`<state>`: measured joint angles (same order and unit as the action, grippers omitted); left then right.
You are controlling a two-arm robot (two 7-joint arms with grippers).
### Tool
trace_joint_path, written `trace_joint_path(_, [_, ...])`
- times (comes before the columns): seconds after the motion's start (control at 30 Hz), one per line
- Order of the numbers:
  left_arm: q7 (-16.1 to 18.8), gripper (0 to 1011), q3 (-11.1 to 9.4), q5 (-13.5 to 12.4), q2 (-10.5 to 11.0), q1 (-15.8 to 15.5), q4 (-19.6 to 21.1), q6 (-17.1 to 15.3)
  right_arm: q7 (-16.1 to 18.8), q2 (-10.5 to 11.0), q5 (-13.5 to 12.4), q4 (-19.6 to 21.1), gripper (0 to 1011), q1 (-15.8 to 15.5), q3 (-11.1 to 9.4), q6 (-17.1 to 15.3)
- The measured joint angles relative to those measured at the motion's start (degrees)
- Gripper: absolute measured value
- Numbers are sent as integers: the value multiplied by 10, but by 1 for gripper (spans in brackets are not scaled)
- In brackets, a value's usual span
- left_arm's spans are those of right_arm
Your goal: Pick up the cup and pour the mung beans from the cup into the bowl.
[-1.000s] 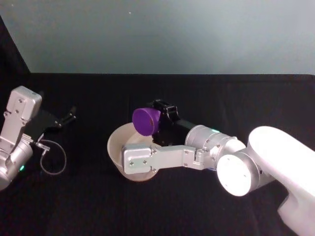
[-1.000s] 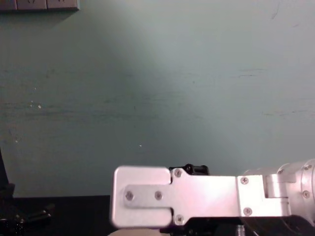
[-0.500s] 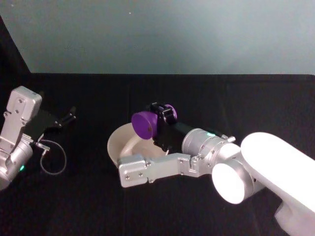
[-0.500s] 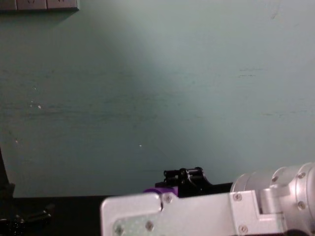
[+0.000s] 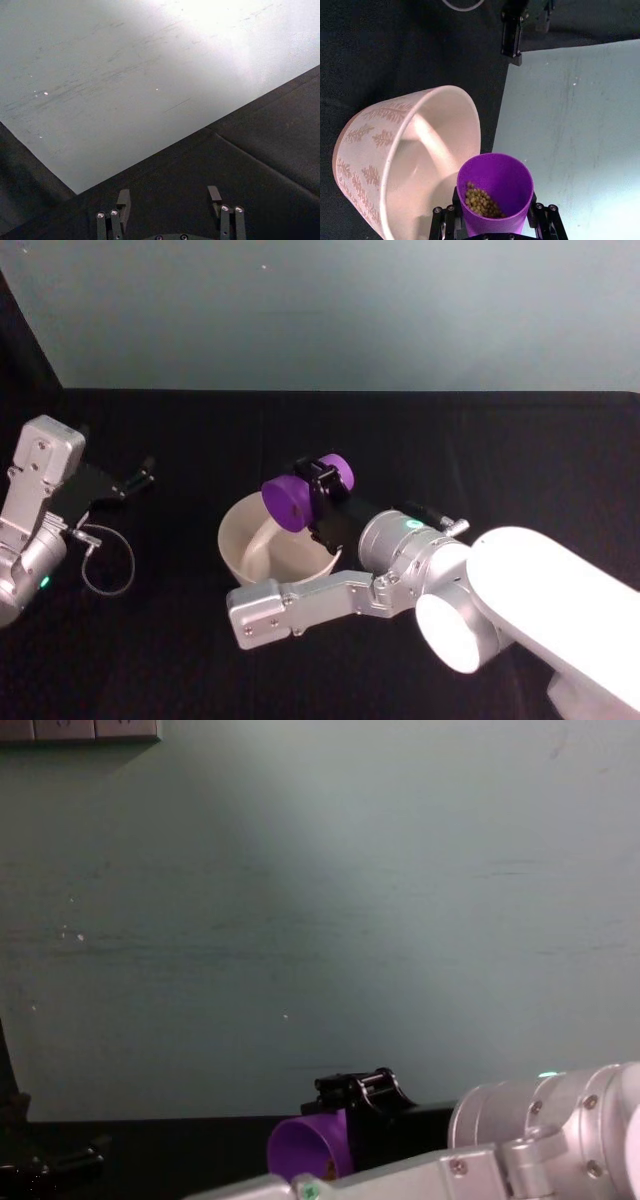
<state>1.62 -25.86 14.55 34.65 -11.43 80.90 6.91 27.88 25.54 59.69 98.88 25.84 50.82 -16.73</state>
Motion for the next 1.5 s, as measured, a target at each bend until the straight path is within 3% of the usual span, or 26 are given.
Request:
trace_joint_path(0.4, [0, 1000, 0, 0, 0, 0, 0, 0, 23, -4, 68, 11, 718, 2, 17, -11])
trace_joint_path(0.63, [0, 1000, 0, 0, 0, 0, 0, 0, 30, -6, 93, 13, 718, 0, 20, -12])
trace_joint_path(1.5, [0, 1000, 0, 0, 0, 0, 0, 0, 42, -20, 130, 13, 718, -18, -1, 9])
